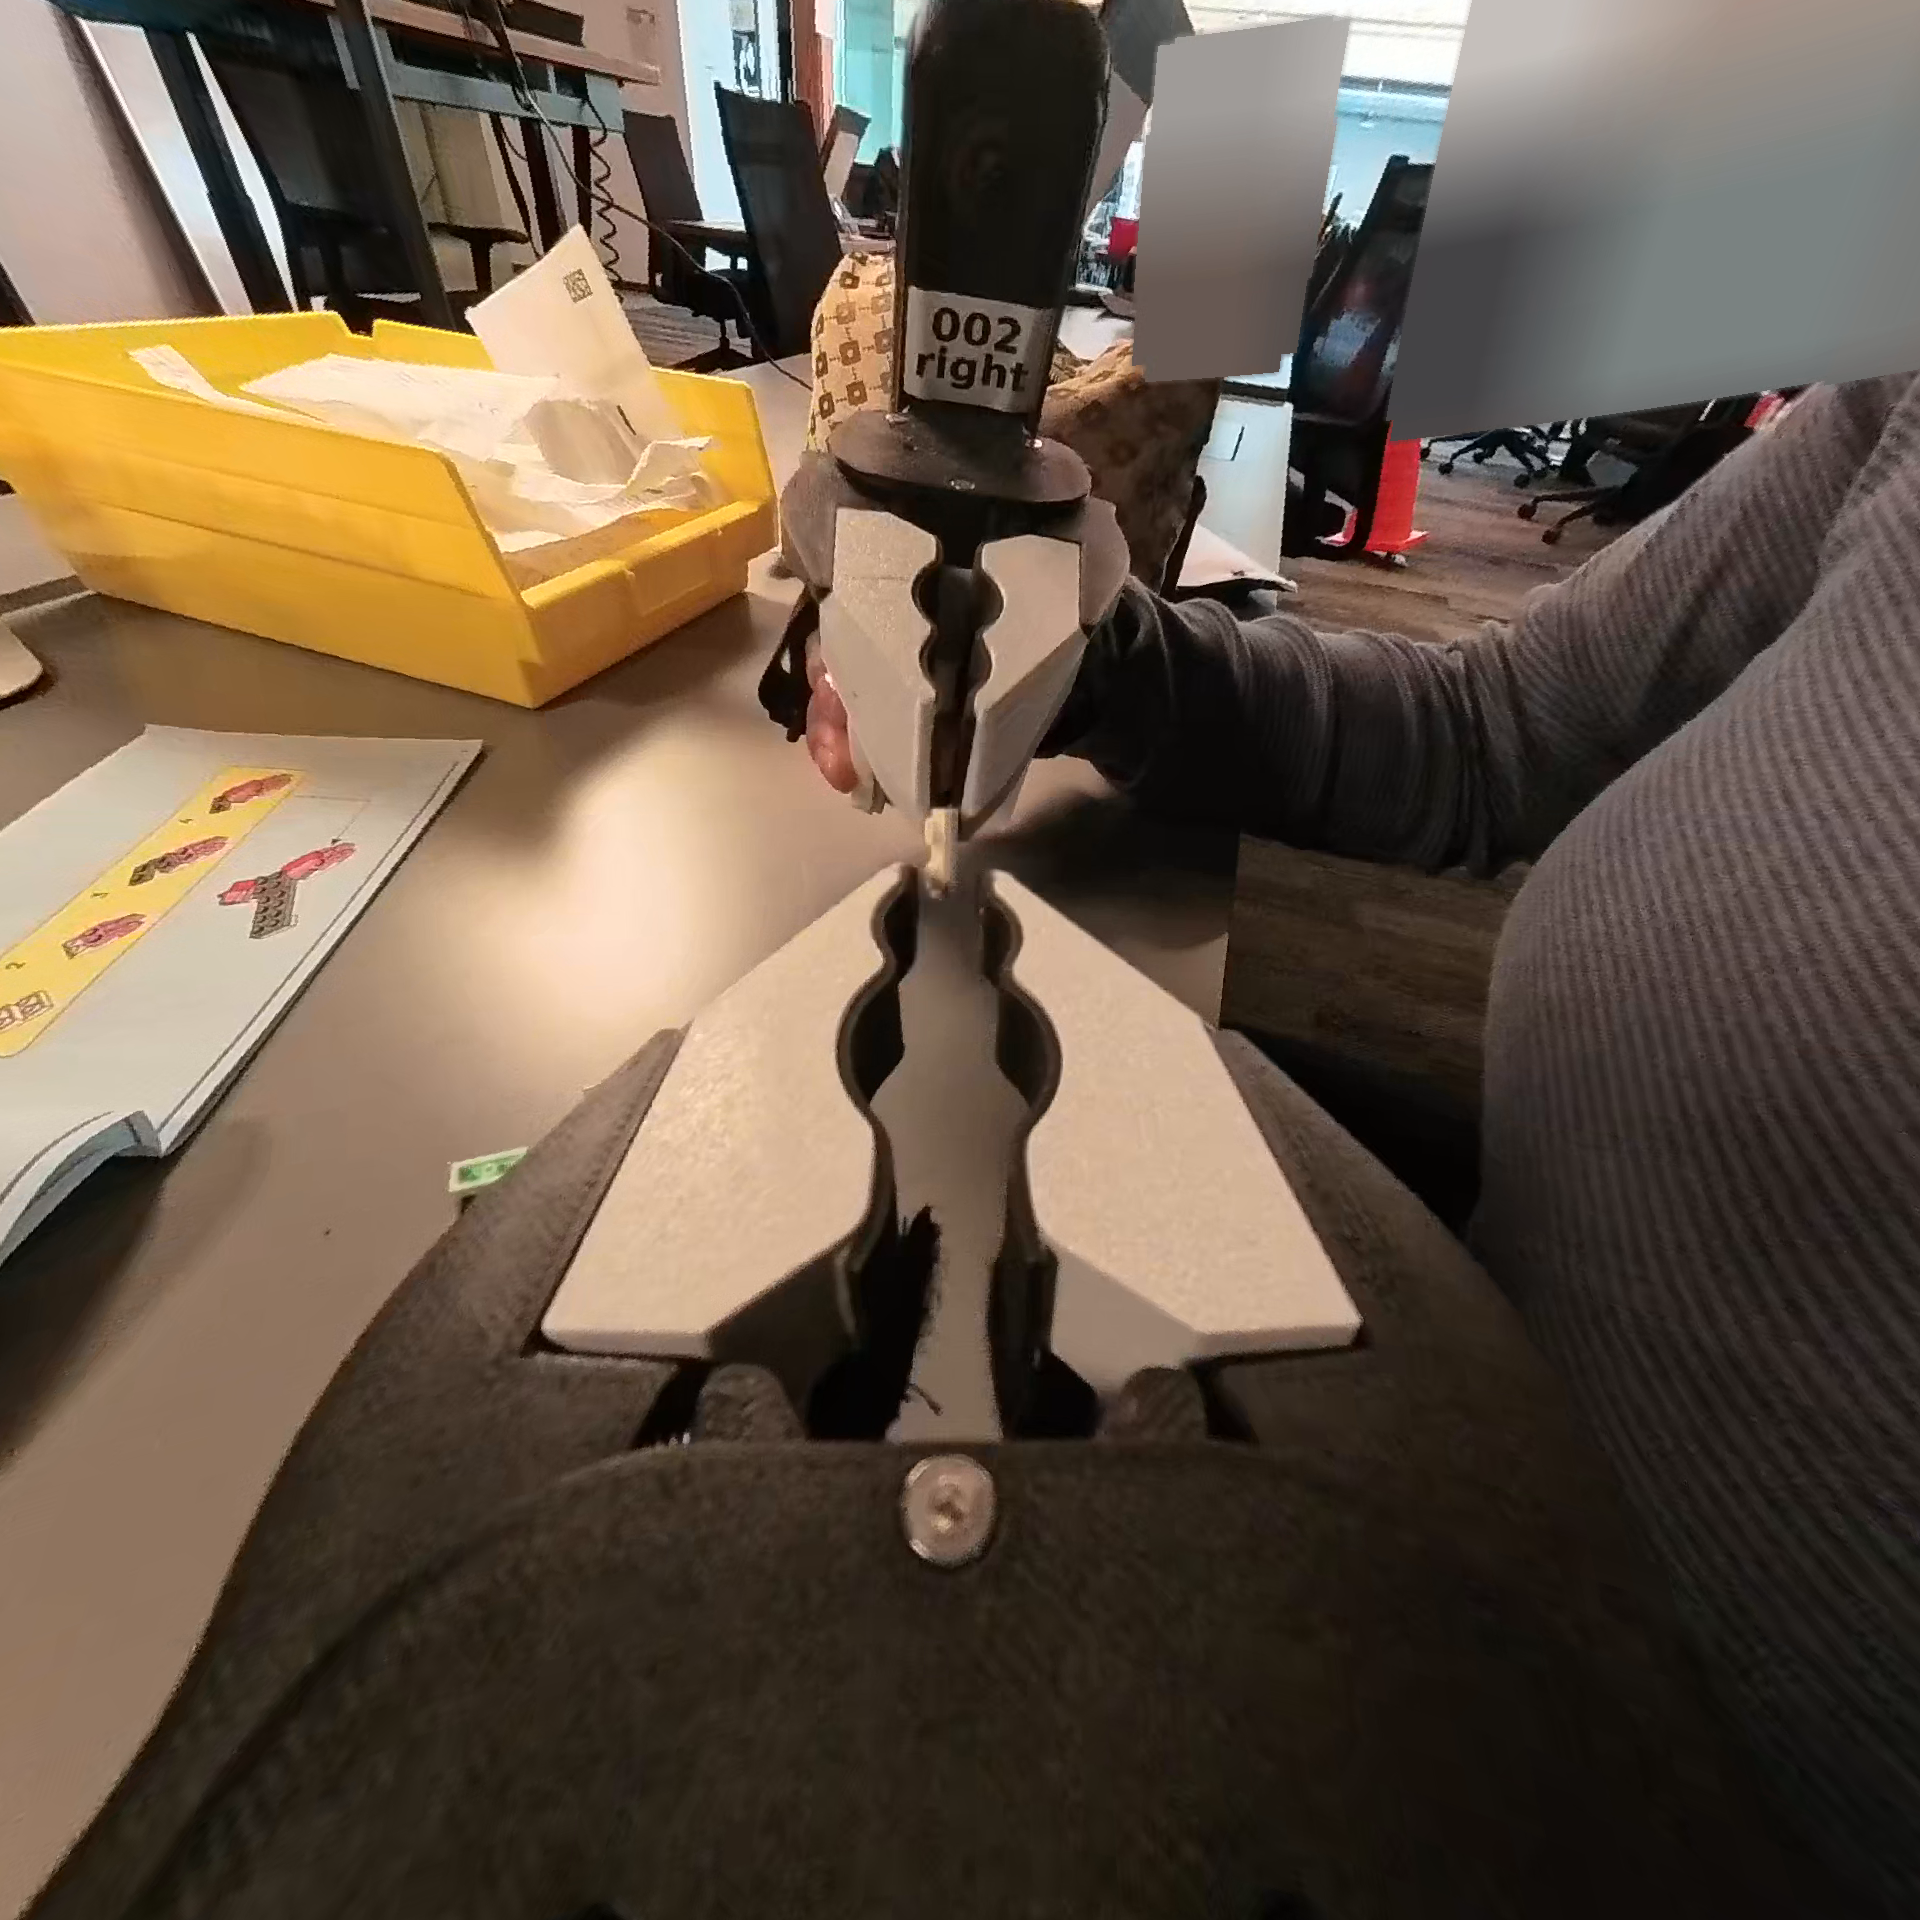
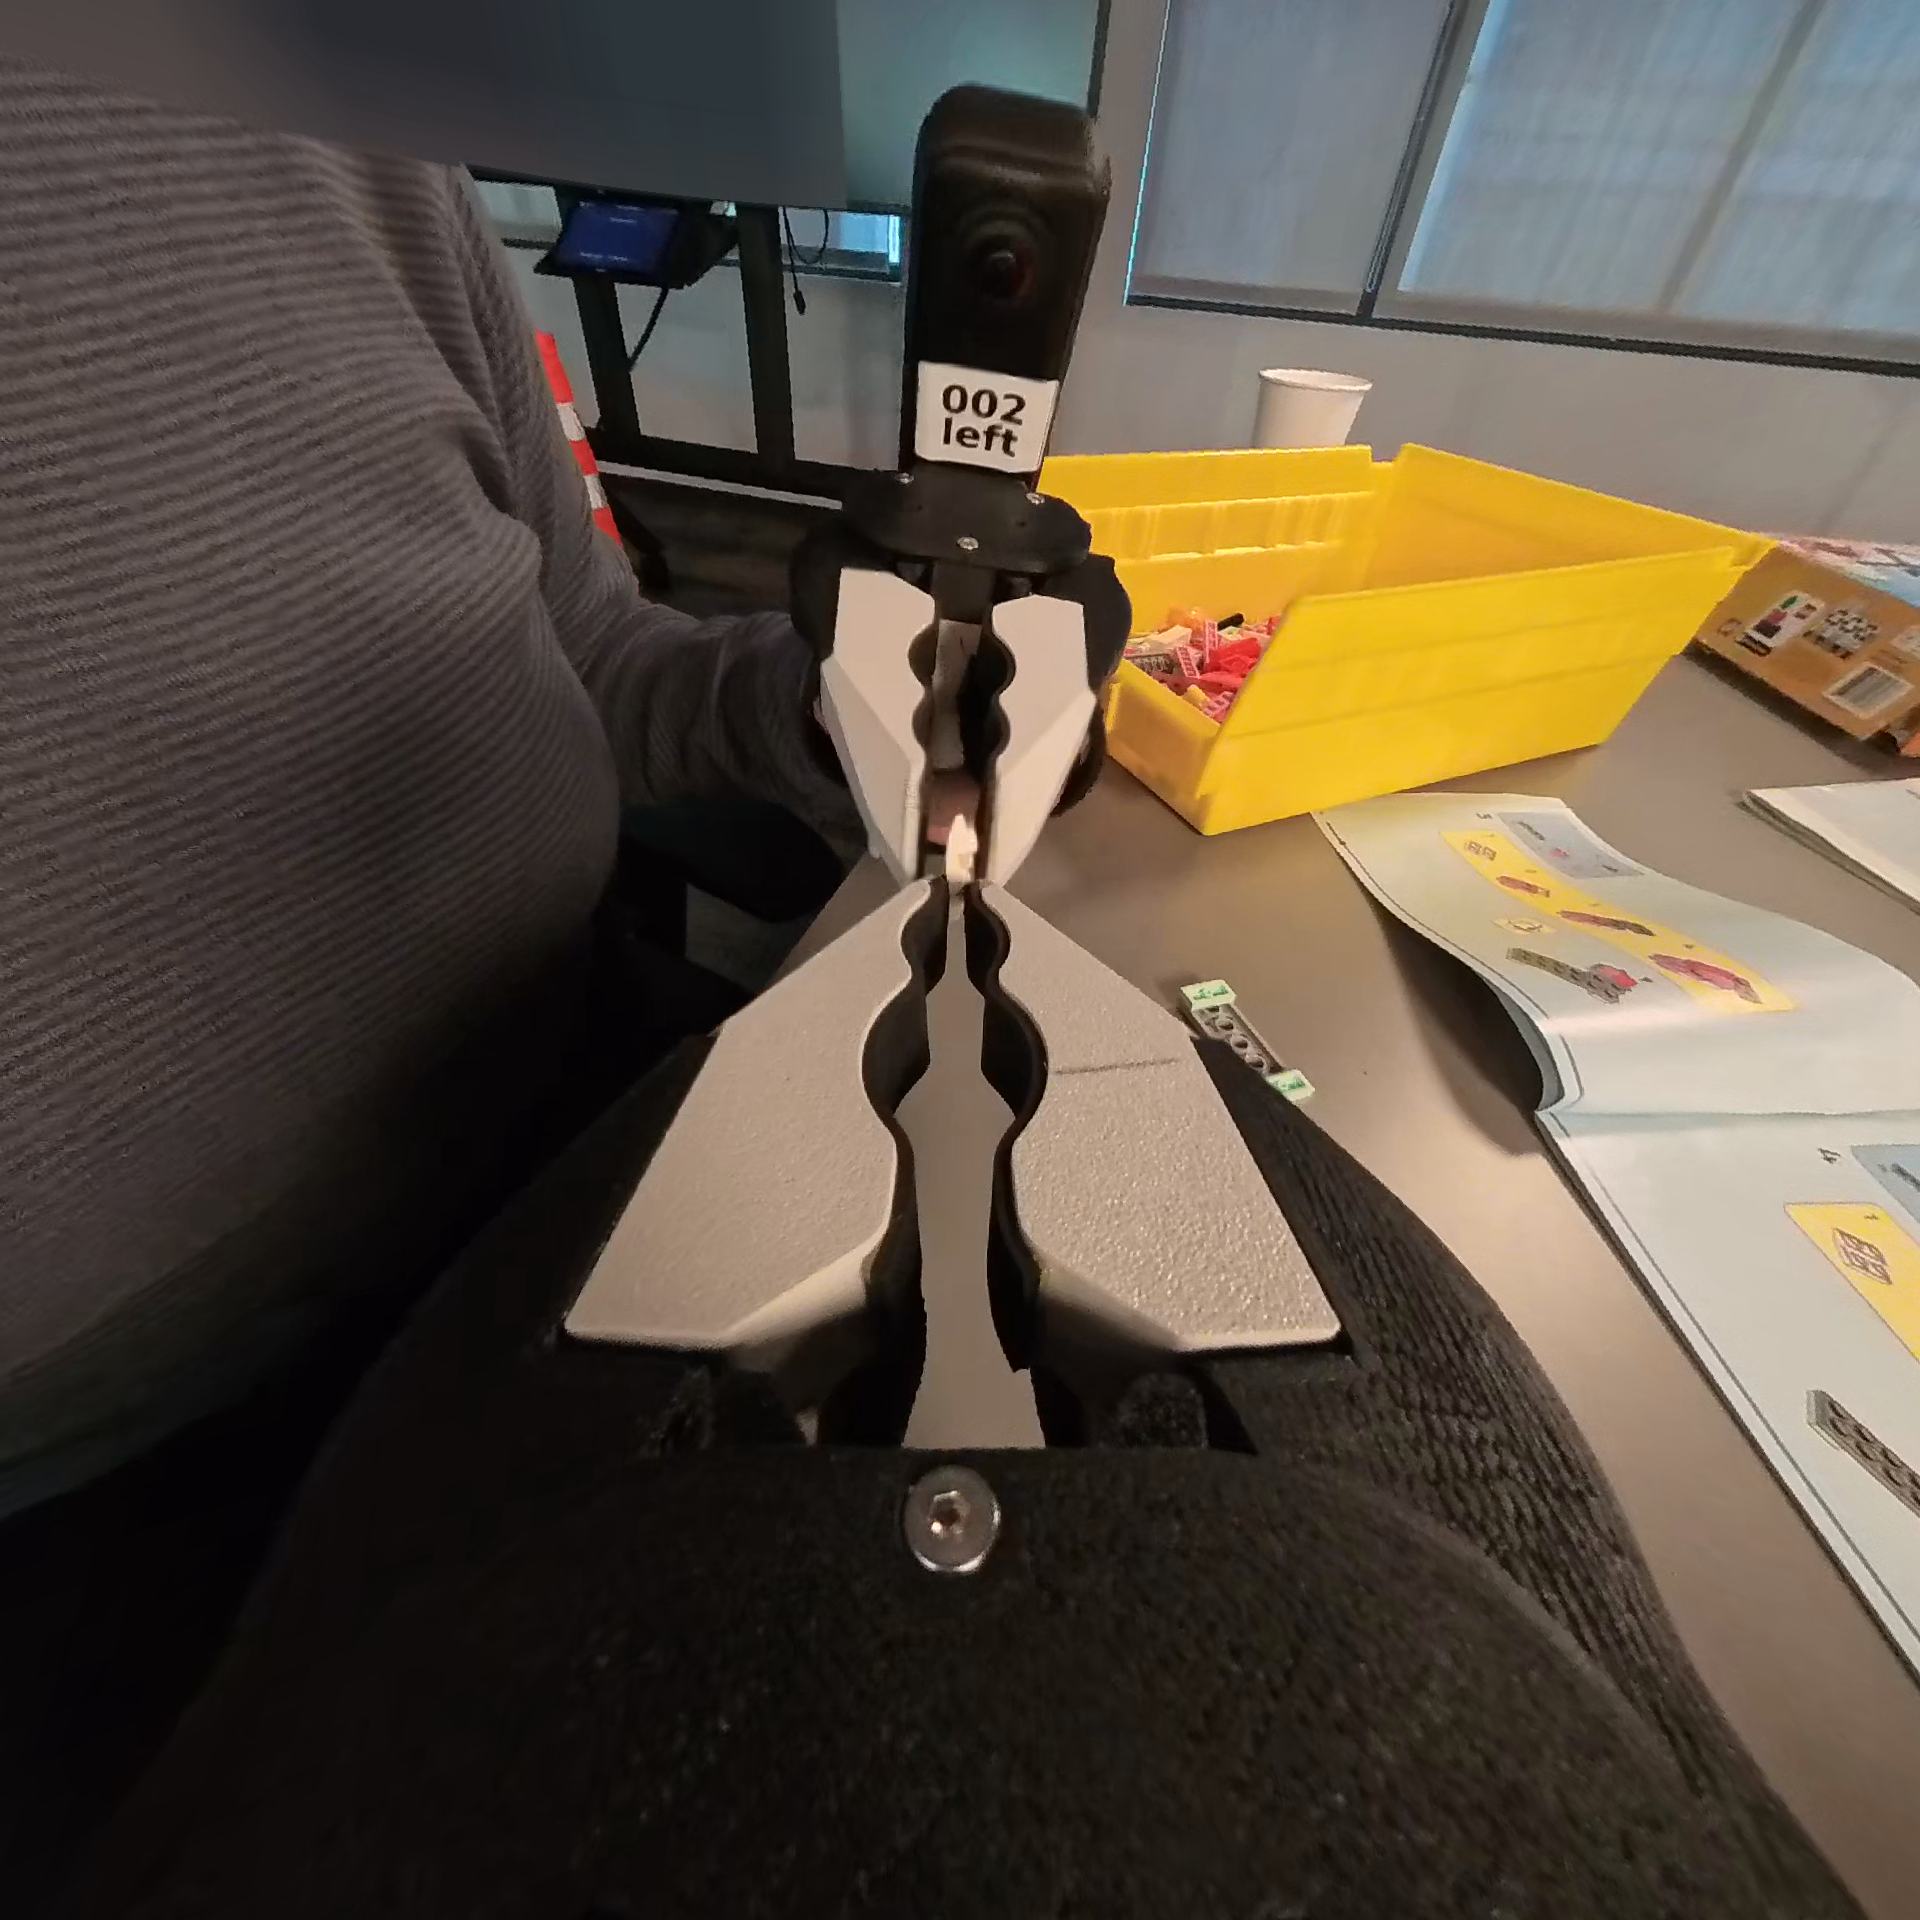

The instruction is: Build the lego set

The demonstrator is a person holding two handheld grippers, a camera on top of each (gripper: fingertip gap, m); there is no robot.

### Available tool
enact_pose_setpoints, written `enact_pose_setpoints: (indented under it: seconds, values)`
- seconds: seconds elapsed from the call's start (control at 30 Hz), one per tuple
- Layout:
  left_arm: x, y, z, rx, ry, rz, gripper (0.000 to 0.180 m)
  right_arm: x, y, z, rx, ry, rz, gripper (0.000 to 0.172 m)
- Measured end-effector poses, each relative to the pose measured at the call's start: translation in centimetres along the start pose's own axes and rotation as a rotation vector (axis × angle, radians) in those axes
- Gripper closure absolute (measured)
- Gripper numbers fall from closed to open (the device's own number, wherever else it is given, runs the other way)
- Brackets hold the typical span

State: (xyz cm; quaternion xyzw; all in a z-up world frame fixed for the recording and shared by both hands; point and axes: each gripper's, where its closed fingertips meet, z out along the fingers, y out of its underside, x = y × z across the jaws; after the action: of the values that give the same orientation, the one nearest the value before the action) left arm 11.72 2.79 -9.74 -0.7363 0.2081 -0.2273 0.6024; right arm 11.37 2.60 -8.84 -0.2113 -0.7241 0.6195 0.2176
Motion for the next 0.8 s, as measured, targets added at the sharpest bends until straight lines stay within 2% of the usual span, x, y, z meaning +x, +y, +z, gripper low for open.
enact_pose_setpoints:
  seconds: [0.23,0.3,0.37,0.43,0.53,0.63,0.8]
  values:
    - [0.1,-0.5,0.2,-0.037,-0.023,0.075,0.176,0.0,-0.7,-0.2,0.040,-0.009,0.006,0.171]
    - [-0.5,-0.6,-0.5,-0.121,-0.059,0.167,0.176,1.4,-1.4,-1.0,0.117,0.022,0.087,0.172]
    - [-0.9,-0.1,-1.2,-0.287,-0.067,0.251,0.176,3.7,-2.3,-2.8,0.229,0.096,0.155,0.172]
    - [-1.0,1.5,-1.6,-0.536,-0.036,0.309,0.176,5.8,-2.8,-4.6,0.303,0.222,0.143,0.172]
    - [-0.7,4.5,-2.0,-0.920,0.027,0.373,0.176,8.9,-3.5,-7.7,0.376,0.521,0.020,0.172]
    - [-0.7,6.8,-2.6,-1.261,0.063,0.451,0.176,11.3,-3.4,-11.4,0.380,0.829,-0.084,0.172]
    - [0.2,8.3,-3.0,-1.604,0.156,0.447,0.176,12.6,-2.8,-14.7,0.366,1.055,-0.127,0.172]
